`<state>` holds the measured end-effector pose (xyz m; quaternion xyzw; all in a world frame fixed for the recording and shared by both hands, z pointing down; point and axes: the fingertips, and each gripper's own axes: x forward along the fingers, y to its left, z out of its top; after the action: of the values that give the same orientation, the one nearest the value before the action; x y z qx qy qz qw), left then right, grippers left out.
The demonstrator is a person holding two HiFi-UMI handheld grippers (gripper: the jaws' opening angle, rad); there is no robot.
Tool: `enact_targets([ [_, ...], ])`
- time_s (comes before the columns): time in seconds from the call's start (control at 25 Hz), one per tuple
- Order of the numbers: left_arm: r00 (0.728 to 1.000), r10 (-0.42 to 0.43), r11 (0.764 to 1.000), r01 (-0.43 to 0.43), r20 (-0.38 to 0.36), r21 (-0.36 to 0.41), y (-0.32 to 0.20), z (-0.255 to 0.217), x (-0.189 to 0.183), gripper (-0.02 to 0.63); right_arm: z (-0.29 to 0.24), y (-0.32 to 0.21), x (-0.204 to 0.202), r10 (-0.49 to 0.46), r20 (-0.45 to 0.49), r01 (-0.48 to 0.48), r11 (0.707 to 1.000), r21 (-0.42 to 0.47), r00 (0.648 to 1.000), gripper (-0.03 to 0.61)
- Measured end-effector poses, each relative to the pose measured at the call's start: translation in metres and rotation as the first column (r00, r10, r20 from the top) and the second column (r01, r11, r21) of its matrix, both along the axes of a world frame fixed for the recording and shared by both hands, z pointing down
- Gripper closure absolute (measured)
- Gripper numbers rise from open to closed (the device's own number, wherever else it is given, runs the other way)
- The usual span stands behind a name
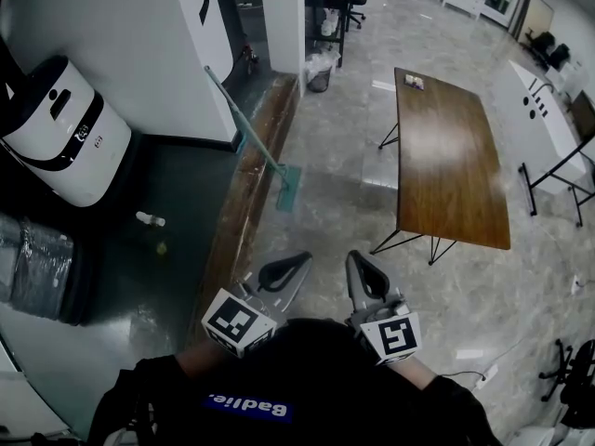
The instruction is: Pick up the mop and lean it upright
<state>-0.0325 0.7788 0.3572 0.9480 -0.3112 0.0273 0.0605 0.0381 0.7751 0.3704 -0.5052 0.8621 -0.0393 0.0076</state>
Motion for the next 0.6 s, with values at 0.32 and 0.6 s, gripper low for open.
enact_targets([
  [0.32,1.0,-0.029,1.0,0.029,0.001,-0.006,0.003,-0.002,0.018,0.588,0.003,0.003,0.016,-0.036,-0.005,0.036,0.999,0.002,0.999,0.572],
  [0.6,0.998,-0.056,0.998,0.056,-0.006,0.003,0.001,-0.005,0.031,0.591,0.002,0.001,0.028,-0.049,0.007,0.049,0.999,0.016,0.999,0.574],
])
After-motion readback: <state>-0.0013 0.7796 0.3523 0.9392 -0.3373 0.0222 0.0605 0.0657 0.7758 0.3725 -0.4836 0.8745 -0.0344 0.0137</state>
